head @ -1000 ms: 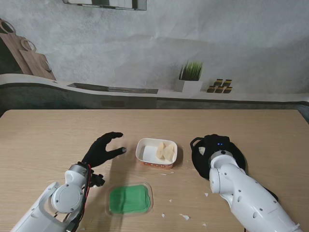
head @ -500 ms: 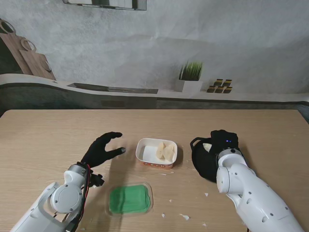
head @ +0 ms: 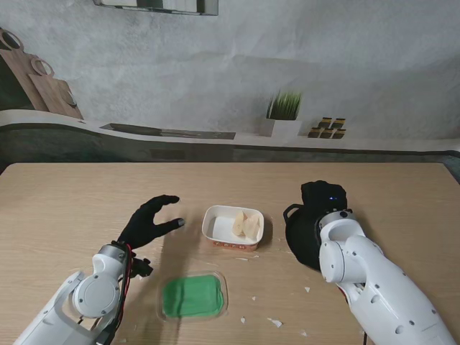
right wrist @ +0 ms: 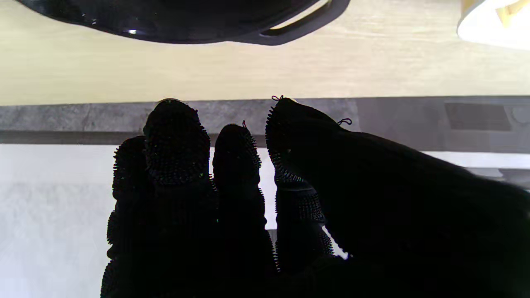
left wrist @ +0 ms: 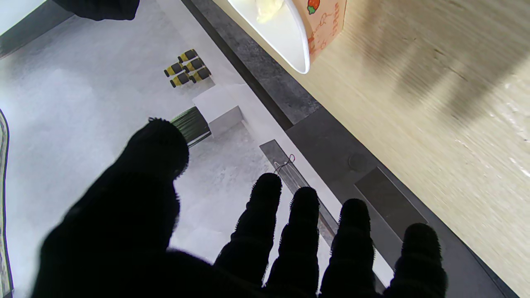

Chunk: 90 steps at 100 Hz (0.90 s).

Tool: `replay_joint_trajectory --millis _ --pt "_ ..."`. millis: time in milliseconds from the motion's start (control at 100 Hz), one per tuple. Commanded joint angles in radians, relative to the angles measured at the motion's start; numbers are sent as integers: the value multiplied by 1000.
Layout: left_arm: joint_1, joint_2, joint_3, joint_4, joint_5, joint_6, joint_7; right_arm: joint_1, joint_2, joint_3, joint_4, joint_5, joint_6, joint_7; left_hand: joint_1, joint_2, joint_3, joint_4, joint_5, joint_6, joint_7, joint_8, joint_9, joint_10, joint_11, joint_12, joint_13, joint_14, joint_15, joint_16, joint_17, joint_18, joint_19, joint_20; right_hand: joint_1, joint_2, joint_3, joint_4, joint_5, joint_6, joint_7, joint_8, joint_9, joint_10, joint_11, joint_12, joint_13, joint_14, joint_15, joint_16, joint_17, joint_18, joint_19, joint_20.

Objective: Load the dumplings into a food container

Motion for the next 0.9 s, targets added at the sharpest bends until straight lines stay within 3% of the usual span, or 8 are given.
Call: replay_joint_trajectory --millis 0,50,130,160,240,330,400,890 --pt "2 -2 -2 1 -6 -4 -14 -20 6 17 -9 -26 -28 35 0 -2 -3 16 -1 -14 6 4 -2 9 -2 -5 11 -1 9 15 -6 -22 -29 -6 9 15 18 50 9 -33 -15 -4 -7 -2 12 -7 -2 20 3 -11 -18 13 36 -13" --pt "2 -3 -4 2 -8 -7 -14 -27 11 30 -5 -54 -41 49 -1 -1 -3 16 0 -14 6 4 -1 10 -2 -5 11 -2 9 15 -6 -22 -29 -7 -34 16 -16 49 -31 -36 -61 -45 -53 -11 -21 -40 -53 24 -36 -19 -56 5 23 -15" --pt "1 -3 -6 1 -10 -8 -14 -42 27 77 -12 -85 -110 132 0 -1 -2 16 0 -14 6 4 -2 9 -2 -6 10 -1 8 15 -6 -22 -29 -7 -90 71 -49 67 -120 -71 -159 -97 -216 -66 -78 -46 -209 -17 -131 4 -131 -43 -7 -2" --pt "1 -3 -7 1 -10 -9 -14 -43 31 96 -2 -79 -167 138 1 -1 -2 16 -1 -13 6 4 -2 9 -2 -5 11 -1 8 15 -6 -23 -29 -7 -101 92 -48 91 -147 -58 -201 -88 -277 -79 -90 -22 -263 -31 -176 6 -157 -61 -32 -4" --pt "0 -3 -6 2 -8 -9 -13 -41 40 144 41 -66 -303 136 1 -2 -3 16 0 -14 6 4 -2 8 -2 -5 11 -1 8 15 -6 -22 -29 -7 -142 139 -50 214 -244 -4 -285 18 -406 -100 -125 10 -392 -66 -260 9 -245 -92 -128 -26" --pt "-1 -2 -5 4 -4 -10 -15 -42 52 187 80 -87 -422 140 -1 -2 -3 16 -1 -14 5 4 -1 8 -2 -5 10 -2 8 15 -6 -23 -29 -7 -178 128 -79 212 -343 18 -311 25 -503 -121 -155 0 -470 -98 -322 -9 -286 -117 -176 -36" --pt "-3 -1 -2 7 -2 -8 -16 -43 60 202 104 -129 -462 132 1 -2 -2 16 1 -13 6 4 -1 8 -2 -5 10 -1 8 15 -6 -22 -29 -7 -192 119 -98 208 -366 38 -321 15 -526 -128 -169 -8 -492 -114 -355 -20 -298 -119 -189 -32" --pt "-7 -1 4 14 -5 1 -23 -3 68 136 226 -159 -405 85 1 -4 -2 16 0 -14 5 4 -2 8 -3 -5 9 -1 6 15 -8 -23 -30 -7 -181 97 -73 208 -327 74 -310 -23 -491 -92 -168 -11 -434 -111 -357 -21 -248 -137 -171 -16"
